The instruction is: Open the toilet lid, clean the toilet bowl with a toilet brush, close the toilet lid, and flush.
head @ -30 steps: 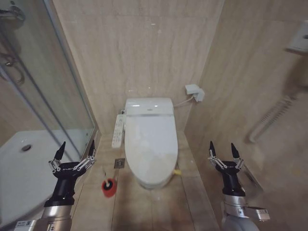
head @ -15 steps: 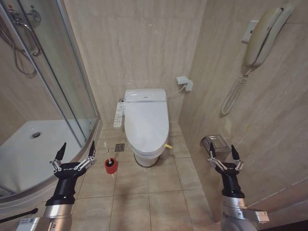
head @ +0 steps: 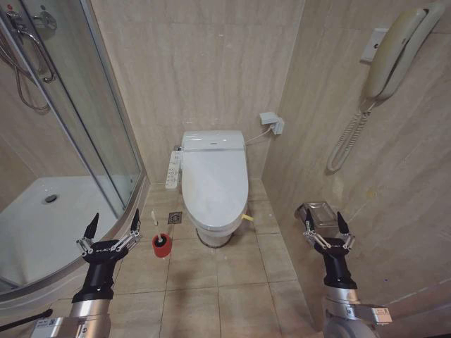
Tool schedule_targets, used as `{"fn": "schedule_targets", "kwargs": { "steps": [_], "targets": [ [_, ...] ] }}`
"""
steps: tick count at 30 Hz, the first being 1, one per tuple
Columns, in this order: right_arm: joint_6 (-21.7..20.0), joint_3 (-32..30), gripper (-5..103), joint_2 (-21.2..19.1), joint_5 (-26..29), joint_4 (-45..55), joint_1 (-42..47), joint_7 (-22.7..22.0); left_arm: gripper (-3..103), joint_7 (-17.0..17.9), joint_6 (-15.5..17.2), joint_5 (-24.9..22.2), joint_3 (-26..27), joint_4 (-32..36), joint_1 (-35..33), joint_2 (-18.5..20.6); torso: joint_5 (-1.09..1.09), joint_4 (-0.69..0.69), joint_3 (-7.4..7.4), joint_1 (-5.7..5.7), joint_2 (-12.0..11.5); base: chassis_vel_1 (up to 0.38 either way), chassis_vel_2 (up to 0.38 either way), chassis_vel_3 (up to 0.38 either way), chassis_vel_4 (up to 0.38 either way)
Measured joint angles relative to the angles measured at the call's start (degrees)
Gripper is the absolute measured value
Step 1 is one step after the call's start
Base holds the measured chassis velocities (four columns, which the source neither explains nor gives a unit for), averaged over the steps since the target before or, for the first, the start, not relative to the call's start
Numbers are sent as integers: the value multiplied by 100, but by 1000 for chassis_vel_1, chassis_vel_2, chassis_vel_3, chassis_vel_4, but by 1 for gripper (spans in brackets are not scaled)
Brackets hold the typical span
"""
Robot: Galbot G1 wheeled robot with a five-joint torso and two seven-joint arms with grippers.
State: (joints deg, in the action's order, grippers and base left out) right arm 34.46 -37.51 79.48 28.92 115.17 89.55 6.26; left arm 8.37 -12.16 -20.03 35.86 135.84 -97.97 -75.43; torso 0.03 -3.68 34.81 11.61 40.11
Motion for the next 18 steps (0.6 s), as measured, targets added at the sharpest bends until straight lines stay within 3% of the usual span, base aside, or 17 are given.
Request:
{"fn": "schedule_targets", "kwargs": {
  "steps": [18],
  "targets": [
    [51,11,100,-89,21,-41,0,-37,100,-96,-174,37,224,59,-115,-82,0,1,0,0,0,0,0,0,0]
  ]
}}
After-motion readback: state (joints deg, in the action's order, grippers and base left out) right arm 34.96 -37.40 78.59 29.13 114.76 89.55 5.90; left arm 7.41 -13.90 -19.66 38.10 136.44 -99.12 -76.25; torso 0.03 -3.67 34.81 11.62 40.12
